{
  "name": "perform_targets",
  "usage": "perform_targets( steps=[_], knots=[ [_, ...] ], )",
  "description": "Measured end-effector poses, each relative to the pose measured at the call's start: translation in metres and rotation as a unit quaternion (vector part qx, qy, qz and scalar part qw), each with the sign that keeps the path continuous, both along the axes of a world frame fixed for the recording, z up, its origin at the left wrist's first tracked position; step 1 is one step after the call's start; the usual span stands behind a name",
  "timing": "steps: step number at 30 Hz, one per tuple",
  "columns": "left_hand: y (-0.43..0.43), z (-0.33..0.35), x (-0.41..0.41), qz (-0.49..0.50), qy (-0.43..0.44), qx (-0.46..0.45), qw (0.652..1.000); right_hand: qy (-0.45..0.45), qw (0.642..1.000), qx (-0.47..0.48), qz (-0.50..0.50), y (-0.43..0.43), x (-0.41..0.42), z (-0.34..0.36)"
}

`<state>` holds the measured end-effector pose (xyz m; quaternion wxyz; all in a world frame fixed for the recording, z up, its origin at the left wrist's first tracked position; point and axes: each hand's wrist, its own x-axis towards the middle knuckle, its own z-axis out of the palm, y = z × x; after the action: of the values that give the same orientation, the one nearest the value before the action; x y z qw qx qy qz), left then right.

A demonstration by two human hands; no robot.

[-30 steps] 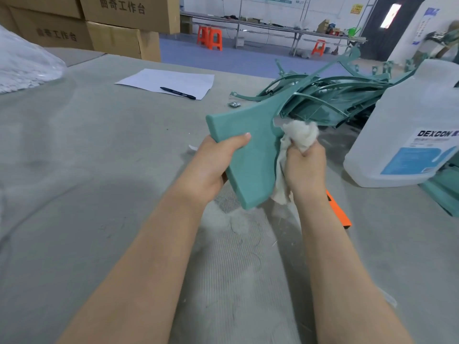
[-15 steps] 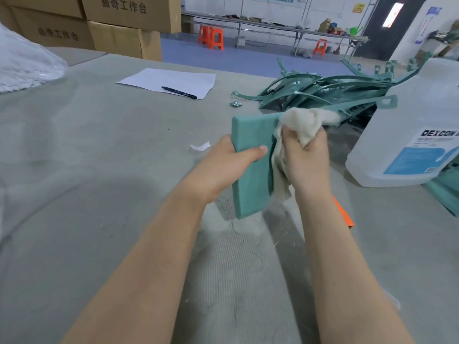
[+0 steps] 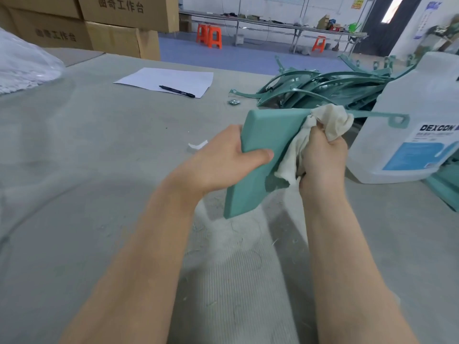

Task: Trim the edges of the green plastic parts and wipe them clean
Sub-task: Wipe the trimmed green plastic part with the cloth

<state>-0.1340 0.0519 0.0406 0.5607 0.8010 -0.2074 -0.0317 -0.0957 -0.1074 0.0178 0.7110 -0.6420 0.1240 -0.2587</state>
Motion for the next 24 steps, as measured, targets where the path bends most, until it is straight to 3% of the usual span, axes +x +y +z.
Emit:
perform_targets(
  steps=[5, 9, 14, 17, 19, 22, 24],
  knots=[
    [0.007, 0.002, -0.005, -0.019, 0.011, 0.066, 0.998, 0.038, 0.994, 0.092, -0.034, -0.029, 0.011, -0.008],
    [0.017, 0.001, -0.001, -0.001, 0.021, 0.071, 0.997, 0.028, 0.977, 0.2, -0.067, -0.039, 0.017, -0.015],
    [0.022, -0.002, 0.002, 0.036, 0.006, 0.076, 0.996, 0.011, 0.961, 0.27, -0.055, -0.036, 0.011, -0.009],
    [0.023, -0.003, 0.008, 0.116, -0.041, 0.036, 0.992, 0.04, 0.987, 0.156, -0.005, -0.027, 0.004, -0.004],
    [0.022, -0.004, 0.013, 0.174, -0.075, 0.006, 0.982, 0.041, 0.998, 0.031, -0.039, -0.012, 0.0, 0.002],
    [0.017, -0.006, 0.012, 0.168, -0.117, 0.065, 0.977, -0.119, 0.983, -0.084, -0.108, 0.019, -0.015, 0.014],
    [0.014, -0.006, 0.009, 0.115, -0.118, 0.082, 0.983, -0.181, 0.967, -0.173, -0.05, 0.036, -0.025, 0.015]
  ],
)
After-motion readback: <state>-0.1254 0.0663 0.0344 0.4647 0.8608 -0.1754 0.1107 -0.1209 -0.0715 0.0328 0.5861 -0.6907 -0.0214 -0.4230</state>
